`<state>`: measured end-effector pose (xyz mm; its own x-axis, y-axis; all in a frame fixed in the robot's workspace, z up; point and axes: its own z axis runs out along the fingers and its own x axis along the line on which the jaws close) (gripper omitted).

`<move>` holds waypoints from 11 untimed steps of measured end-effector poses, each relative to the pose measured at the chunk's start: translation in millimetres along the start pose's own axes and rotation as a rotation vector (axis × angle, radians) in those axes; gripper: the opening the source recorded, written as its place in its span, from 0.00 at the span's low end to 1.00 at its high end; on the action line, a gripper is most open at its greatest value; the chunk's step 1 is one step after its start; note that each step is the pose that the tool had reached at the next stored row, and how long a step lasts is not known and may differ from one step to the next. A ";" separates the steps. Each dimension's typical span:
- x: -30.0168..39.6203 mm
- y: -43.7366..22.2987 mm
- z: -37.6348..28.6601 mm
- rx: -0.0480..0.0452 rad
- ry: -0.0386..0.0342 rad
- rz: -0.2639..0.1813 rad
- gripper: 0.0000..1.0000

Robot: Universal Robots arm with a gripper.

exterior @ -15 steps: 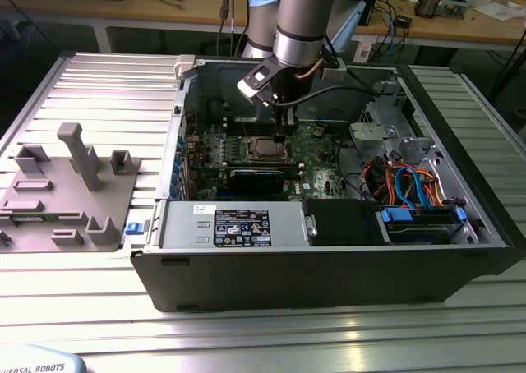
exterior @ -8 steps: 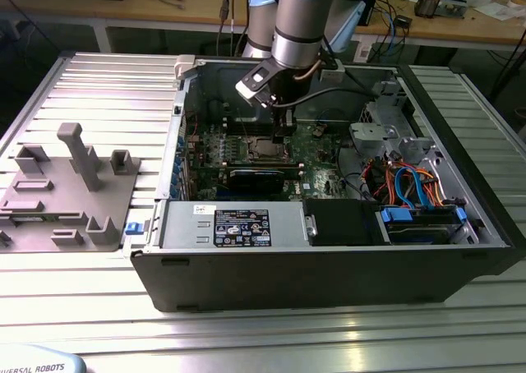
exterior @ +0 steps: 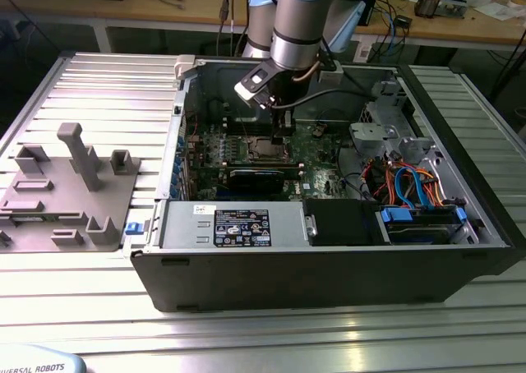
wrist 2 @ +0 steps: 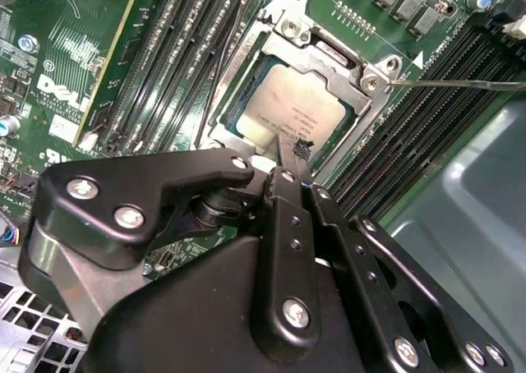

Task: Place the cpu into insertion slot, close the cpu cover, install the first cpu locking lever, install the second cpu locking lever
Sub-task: 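Close the cpu cover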

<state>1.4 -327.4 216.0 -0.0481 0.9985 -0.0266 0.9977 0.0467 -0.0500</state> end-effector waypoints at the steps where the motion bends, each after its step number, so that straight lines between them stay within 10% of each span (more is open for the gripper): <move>1: 0.0 -0.1 0.4 0.0000 0.0000 0.000 0.11; 11: 0.2 -2.3 3.8 0.0000 0.0000 0.000 0.11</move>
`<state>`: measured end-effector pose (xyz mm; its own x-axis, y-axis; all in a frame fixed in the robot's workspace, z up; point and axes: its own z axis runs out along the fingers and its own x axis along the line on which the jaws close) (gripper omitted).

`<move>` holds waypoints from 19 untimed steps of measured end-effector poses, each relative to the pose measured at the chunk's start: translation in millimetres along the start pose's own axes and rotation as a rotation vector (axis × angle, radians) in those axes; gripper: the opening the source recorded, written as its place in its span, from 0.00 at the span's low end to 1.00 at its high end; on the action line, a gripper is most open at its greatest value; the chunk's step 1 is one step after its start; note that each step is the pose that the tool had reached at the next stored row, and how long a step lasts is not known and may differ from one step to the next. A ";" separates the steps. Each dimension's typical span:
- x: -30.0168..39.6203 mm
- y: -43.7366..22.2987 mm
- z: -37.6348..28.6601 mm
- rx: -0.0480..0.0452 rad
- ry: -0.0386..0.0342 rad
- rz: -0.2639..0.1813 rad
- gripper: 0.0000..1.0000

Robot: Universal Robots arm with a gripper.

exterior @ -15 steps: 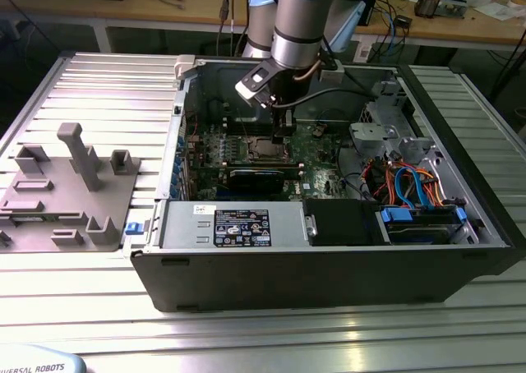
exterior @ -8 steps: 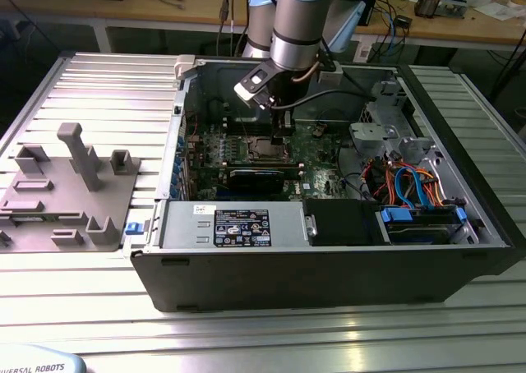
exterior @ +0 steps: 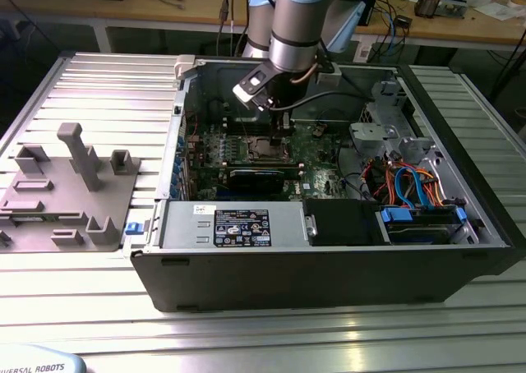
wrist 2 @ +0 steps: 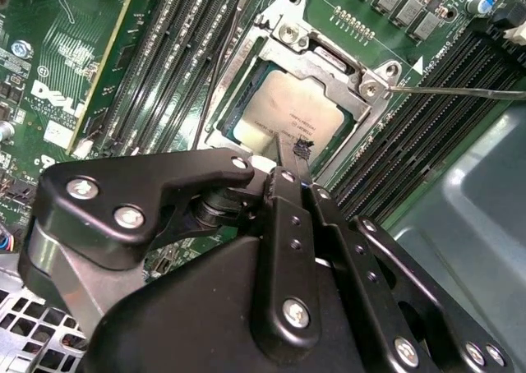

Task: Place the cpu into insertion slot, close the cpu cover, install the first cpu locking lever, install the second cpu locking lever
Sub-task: 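Close the cpu cover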

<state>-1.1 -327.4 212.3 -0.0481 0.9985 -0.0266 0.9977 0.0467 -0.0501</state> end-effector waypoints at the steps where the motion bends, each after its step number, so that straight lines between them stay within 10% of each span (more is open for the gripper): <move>1: 0.0 -0.3 0.5 0.0000 0.0001 0.000 0.11; 19: 0.3 -3.1 6.1 0.0000 0.0000 0.000 0.11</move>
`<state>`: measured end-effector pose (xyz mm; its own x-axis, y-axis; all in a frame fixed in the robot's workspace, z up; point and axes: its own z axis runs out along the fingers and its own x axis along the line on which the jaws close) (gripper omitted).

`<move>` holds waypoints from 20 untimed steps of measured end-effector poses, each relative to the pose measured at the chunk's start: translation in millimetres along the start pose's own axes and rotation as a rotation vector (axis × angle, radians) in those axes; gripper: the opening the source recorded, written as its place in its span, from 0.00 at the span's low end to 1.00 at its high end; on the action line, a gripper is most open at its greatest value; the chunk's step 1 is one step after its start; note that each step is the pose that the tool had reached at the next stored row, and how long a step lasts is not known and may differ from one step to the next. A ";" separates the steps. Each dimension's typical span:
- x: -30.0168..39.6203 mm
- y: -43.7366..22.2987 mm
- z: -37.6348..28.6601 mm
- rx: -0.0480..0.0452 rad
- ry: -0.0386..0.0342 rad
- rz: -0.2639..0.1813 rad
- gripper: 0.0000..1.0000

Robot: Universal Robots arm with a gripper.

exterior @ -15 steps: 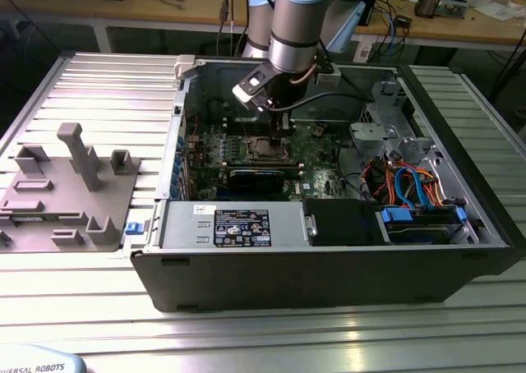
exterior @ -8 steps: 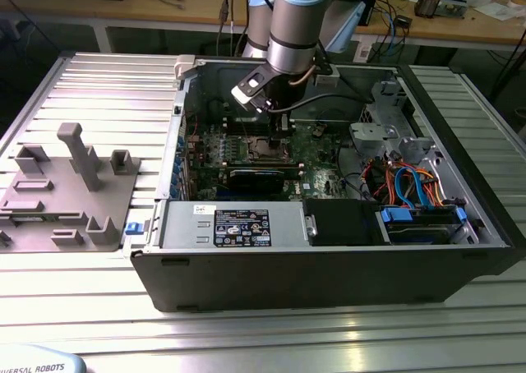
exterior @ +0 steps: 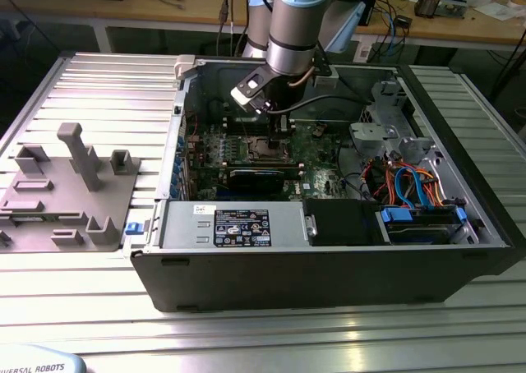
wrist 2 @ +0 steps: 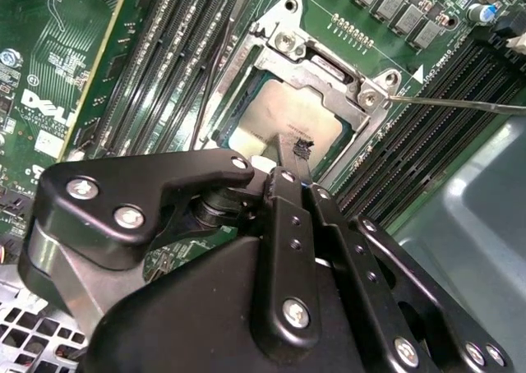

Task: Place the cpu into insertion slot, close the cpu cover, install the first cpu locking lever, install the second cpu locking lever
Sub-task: 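Close the cpu cover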

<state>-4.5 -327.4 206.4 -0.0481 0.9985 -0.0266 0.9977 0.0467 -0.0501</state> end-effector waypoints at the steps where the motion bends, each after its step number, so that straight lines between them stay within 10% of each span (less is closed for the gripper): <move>1: 0.0 -0.1 0.2 0.0000 0.0000 0.000 0.11; 20: 0.2 -2.2 5.1 0.0002 -0.0003 0.000 0.11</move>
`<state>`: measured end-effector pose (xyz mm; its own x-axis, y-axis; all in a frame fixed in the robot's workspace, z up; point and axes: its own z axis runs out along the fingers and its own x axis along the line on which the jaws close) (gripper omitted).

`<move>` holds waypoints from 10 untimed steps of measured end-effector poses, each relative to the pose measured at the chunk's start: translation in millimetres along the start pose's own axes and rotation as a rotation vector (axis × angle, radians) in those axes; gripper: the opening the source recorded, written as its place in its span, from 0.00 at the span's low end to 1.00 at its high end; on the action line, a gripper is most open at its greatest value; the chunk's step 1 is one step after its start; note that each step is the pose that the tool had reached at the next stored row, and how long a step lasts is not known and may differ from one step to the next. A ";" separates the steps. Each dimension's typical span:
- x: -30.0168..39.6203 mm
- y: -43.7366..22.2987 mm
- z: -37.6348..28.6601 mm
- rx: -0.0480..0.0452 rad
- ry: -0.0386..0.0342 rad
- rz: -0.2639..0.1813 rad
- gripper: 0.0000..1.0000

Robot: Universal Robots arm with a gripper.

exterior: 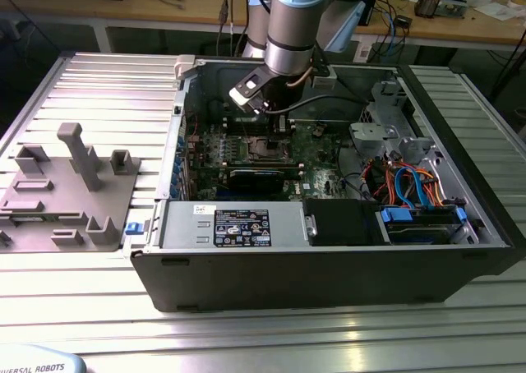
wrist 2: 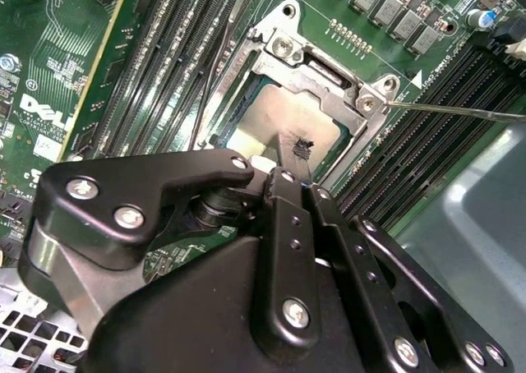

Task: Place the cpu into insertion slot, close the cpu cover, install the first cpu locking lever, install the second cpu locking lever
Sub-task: 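Close the cpu cover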

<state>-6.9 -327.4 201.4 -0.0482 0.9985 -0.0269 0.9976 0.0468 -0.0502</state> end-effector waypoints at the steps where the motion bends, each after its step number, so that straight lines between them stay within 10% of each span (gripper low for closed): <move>1: 0.0 -0.1 0.1 -0.0002 0.0000 0.000 0.11; 10: 0.4 -2.2 -4.6 -0.0013 0.0028 0.000 0.11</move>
<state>-8.9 -327.0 206.1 -0.0479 0.9986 -0.0241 0.9977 0.0467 -0.0489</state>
